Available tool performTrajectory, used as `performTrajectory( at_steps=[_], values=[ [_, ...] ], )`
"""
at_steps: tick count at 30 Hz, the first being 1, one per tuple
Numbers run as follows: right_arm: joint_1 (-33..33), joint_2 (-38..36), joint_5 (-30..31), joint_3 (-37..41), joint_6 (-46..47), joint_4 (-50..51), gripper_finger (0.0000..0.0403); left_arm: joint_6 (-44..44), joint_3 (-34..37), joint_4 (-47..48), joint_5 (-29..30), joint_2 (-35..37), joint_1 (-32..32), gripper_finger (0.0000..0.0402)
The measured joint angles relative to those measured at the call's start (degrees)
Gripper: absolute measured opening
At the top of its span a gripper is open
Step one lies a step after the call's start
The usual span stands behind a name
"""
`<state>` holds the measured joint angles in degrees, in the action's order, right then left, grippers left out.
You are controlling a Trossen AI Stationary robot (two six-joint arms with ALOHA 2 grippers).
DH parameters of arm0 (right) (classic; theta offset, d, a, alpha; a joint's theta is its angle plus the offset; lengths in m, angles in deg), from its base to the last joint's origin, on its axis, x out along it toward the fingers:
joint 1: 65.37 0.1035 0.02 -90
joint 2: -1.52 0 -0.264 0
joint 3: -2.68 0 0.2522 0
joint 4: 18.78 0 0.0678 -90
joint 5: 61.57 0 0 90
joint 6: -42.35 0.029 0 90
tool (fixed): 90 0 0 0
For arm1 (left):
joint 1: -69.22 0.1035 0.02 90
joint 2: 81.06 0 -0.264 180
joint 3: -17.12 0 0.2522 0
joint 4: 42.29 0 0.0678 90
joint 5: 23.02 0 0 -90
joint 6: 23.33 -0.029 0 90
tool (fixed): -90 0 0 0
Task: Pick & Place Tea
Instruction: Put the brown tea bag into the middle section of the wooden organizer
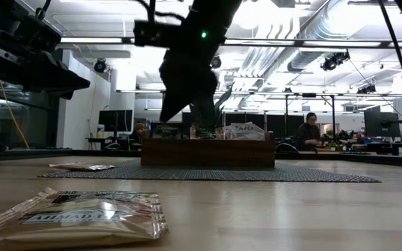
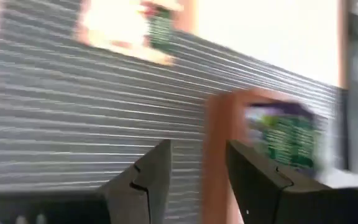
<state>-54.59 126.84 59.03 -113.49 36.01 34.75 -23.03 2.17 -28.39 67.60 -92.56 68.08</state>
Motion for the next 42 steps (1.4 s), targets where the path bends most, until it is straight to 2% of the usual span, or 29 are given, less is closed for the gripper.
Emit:
performTrajectory(
  at_steps=[3,8,12,22,42],
  values=[
    [1.5,0.0,-7.6,0.0,-1.0,-0.3,0.0147,0.0,0.0,0.0,0.0,0.0,0.0,0.0001],
    [3.3,0.0,-25.4,0.0,-1.1,-1.7,0.0151,0.0,0.0,0.0,0.0,0.0,0.0,0.0001],
    [4.7,0.0,-32.1,0.0,0.9,-2.2,0.0157,0.0,0.0,0.0,0.0,0.0,0.0,0.0001],
    [8.7,3.0,-35.1,0.2,6.9,-5.3,0.0178,0.0,0.0,0.0,0.0,0.0,0.0,0.0001],
    [12.7,8.5,-30.7,-1.6,12.5,-10.7,0.0191,0.0,0.0,0.0,0.1,0.0,0.0,0.0001]
  ],
)
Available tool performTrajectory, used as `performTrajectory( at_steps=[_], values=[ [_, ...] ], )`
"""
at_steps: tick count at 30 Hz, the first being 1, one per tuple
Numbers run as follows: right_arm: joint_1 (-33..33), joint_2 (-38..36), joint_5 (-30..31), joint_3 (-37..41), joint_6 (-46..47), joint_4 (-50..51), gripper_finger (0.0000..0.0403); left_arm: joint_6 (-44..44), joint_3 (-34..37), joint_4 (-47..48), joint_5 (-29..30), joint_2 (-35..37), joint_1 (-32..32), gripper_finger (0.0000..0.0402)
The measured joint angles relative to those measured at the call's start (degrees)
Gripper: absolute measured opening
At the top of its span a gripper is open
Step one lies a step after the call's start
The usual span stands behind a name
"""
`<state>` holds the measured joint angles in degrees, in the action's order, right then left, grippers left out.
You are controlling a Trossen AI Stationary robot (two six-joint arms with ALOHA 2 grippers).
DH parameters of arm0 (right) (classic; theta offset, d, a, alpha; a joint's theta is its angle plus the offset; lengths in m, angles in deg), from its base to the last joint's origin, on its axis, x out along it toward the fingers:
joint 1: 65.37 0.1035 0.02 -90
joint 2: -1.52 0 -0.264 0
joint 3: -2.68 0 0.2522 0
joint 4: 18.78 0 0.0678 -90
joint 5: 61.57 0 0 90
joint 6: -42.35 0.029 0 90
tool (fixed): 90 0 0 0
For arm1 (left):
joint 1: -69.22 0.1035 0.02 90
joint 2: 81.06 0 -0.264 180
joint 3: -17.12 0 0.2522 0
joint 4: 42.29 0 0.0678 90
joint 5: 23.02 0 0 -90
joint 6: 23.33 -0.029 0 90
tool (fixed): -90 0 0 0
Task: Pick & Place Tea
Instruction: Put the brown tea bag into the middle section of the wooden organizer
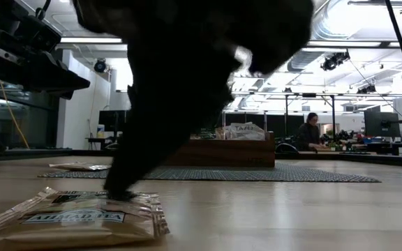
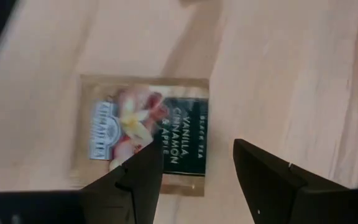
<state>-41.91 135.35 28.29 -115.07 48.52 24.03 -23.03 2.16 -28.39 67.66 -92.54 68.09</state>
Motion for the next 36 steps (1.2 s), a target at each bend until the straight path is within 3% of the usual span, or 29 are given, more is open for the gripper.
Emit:
performTrajectory(
  at_steps=[18,36],
  values=[
    [0.2,2.5,8.0,0.5,5.6,0.8,0.0183,0.0,0.0,0.0,0.0,0.0,0.0,0.0001],
    [-0.8,4.0,7.0,0.6,7.5,1.3,0.0068,0.0,0.0,0.0,0.0,0.0,0.0,0.0001]
  ],
)
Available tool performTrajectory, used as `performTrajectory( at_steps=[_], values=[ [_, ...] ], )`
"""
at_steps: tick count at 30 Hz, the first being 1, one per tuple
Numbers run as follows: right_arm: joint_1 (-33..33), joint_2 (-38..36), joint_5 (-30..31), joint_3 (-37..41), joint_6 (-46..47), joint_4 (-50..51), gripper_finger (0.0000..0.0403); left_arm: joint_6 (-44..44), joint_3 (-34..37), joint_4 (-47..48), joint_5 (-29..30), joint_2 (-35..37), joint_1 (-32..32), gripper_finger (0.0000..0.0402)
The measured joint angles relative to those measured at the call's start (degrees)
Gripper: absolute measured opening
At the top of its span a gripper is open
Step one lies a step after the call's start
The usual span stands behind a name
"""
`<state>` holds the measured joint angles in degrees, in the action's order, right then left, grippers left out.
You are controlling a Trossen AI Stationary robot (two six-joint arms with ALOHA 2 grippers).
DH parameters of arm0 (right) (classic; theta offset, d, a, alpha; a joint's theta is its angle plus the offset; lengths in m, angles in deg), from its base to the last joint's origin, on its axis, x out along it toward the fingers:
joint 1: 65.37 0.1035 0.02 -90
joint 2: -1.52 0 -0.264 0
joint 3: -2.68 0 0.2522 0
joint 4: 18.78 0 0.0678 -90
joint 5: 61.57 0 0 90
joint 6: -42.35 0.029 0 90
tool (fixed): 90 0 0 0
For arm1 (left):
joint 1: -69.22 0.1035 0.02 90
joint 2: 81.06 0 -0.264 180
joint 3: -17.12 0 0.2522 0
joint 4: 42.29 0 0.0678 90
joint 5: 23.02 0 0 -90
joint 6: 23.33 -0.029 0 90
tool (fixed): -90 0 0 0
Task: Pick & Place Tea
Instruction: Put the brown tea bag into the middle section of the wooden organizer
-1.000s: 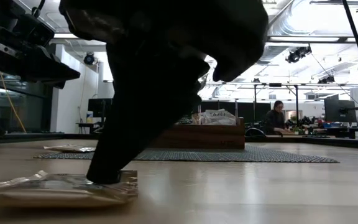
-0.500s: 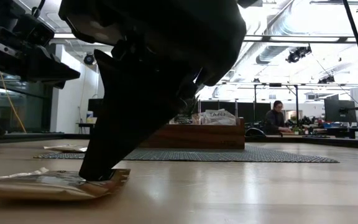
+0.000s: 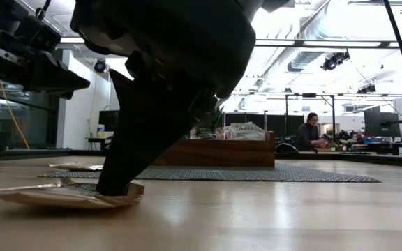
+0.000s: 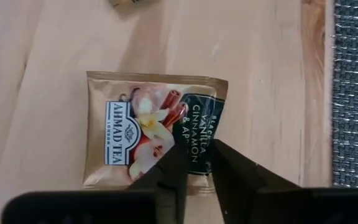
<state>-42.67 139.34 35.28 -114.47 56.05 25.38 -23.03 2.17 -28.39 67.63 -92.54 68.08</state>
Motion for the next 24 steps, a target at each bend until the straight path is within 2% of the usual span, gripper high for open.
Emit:
performTrajectory(
  at_steps=[6,13,24],
  values=[
    [0.0,0.0,1.4,0.1,-0.2,-0.4,0.0008,0.0,0.0,0.0,0.0,0.0,0.0,0.0001],
    [0.8,0.1,3.9,-1.4,-1.4,0.9,0.0003,0.0,0.0,0.0,0.0,0.0,0.0,0.0001],
    [2.7,0.8,15.4,-11.6,-3.8,17.5,0.0001,0.0,0.0,0.0,0.0,0.0,0.0,0.0001]
  ],
)
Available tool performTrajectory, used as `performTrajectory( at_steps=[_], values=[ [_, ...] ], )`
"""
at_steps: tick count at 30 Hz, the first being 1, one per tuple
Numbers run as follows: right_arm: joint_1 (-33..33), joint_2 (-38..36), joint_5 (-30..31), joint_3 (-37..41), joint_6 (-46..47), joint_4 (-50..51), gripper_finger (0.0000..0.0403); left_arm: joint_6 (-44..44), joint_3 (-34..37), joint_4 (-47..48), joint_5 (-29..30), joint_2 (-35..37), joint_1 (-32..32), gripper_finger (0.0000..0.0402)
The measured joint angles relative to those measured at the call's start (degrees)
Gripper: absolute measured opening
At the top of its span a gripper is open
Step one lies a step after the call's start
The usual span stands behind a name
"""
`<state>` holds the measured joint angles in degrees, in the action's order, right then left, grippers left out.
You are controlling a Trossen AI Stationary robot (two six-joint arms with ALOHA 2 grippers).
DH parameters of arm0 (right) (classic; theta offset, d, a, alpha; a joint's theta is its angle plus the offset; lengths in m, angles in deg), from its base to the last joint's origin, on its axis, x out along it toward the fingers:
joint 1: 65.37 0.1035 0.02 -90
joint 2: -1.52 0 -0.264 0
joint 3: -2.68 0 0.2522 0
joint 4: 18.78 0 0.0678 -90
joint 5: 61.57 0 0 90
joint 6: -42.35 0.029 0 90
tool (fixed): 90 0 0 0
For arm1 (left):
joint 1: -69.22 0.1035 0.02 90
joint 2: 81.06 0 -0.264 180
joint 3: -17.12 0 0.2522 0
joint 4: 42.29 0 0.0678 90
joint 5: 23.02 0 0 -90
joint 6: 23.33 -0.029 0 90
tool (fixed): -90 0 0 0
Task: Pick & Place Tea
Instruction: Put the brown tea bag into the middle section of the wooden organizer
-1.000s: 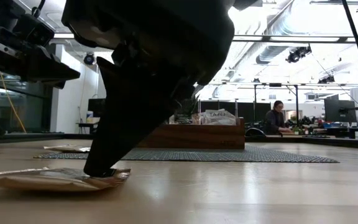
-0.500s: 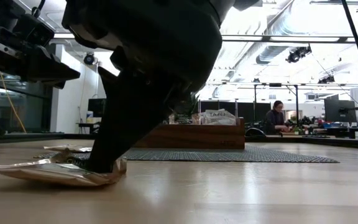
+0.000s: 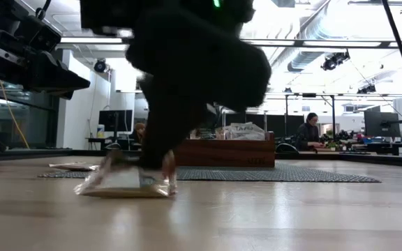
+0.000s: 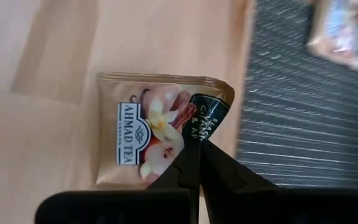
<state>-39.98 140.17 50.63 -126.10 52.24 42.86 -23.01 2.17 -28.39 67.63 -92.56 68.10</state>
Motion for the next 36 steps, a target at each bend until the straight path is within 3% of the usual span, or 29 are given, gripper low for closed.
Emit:
performTrajectory(
  at_steps=[13,20,28,36],
  values=[
    [1.1,-0.1,14.2,-9.0,1.8,17.5,0.0,0.0,0.0,0.0,0.0,0.0,0.0,0.0001],
    [-0.2,-1.5,21.1,-10.1,4.4,24.8,0.0,0.0,0.0,0.0,0.0,0.0,0.0,0.0001],
    [-3.0,-10.2,26.0,1.2,8.9,25.5,0.0,0.0,0.0,0.0,0.0,0.0,0.0,0.0001],
    [-7.2,-19.5,33.6,19.4,2.3,11.6,0.0,0.0,0.0,0.0,0.0,0.0,0.0,0.0001]
  ],
)
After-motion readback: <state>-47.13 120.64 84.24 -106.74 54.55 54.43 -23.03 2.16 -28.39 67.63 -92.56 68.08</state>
